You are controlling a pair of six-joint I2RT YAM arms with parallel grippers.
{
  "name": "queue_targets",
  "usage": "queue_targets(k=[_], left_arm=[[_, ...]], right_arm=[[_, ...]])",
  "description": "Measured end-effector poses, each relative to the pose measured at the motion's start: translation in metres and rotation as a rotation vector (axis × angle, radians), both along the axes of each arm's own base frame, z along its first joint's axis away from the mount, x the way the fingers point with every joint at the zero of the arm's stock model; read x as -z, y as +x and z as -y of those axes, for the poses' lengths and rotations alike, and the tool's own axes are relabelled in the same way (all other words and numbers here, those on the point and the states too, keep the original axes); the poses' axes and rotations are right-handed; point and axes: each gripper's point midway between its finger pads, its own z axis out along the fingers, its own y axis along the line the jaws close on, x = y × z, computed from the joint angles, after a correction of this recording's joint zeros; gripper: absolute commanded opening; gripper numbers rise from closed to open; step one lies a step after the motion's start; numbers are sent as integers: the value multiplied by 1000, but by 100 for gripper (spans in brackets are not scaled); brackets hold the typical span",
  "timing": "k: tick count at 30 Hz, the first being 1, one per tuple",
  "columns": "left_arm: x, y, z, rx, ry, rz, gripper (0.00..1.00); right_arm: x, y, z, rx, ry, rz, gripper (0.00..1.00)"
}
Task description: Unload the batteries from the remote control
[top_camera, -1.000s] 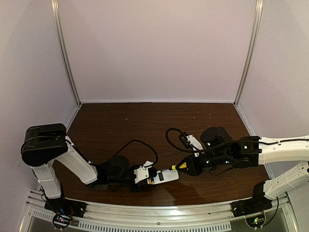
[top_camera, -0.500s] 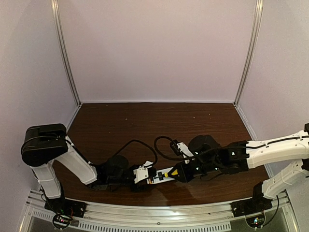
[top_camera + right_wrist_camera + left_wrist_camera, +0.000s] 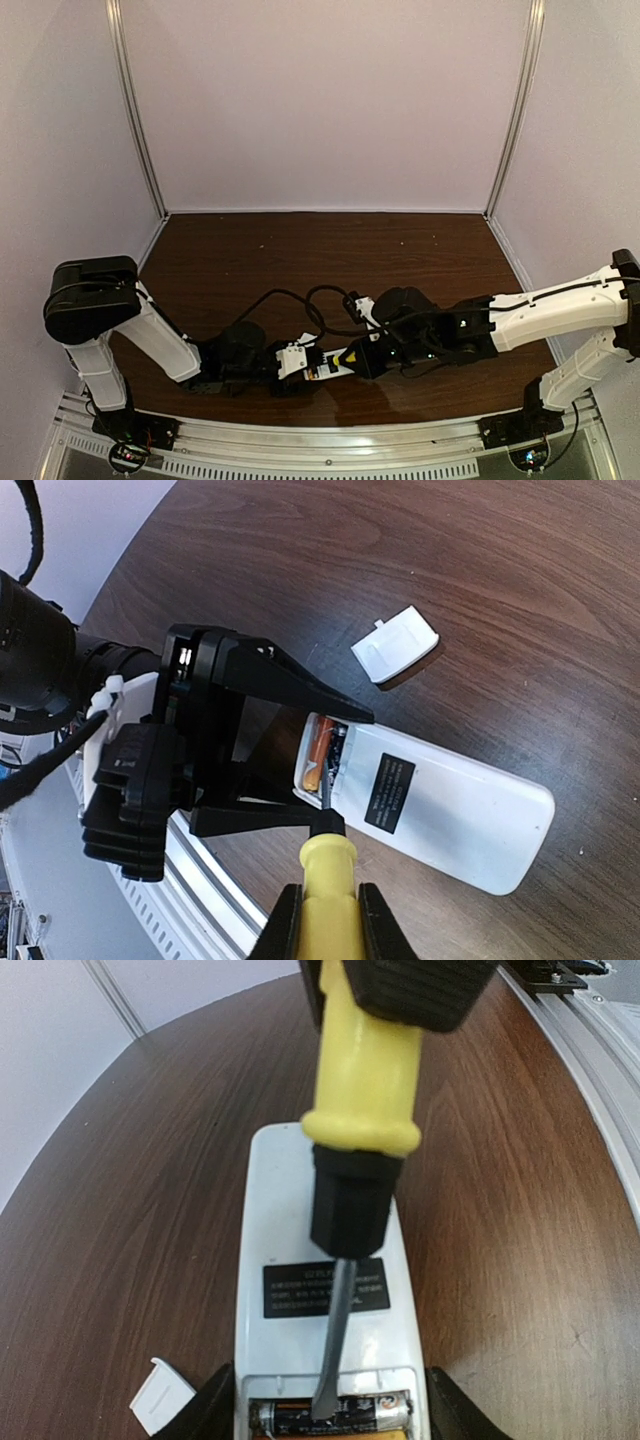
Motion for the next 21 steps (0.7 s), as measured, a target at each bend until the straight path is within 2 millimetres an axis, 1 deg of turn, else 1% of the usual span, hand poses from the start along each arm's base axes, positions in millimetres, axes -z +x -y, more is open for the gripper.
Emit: queue_targets(k=[2,6,11,14,17,21], left_arm=[[0,-1,0,3,0,-2,9],[2,-3,4,24,-1,-16,10],[6,-2,20,43,-11,-53,12],[10,0,29,43,-8,-79,18],[10,4,38,40,-15,-92,25],[11,5,41,33,-16,-113,34]], right_arm=[[1,2,1,12,-7,9,0],[2,6,5,38,-22,20,0],[0,10,15,79,-31,36,0],[-4,11,27,102,-36,50,0],[-12,12,40,126,-35,69,0],[-25,13,55,161,-22,96,0]])
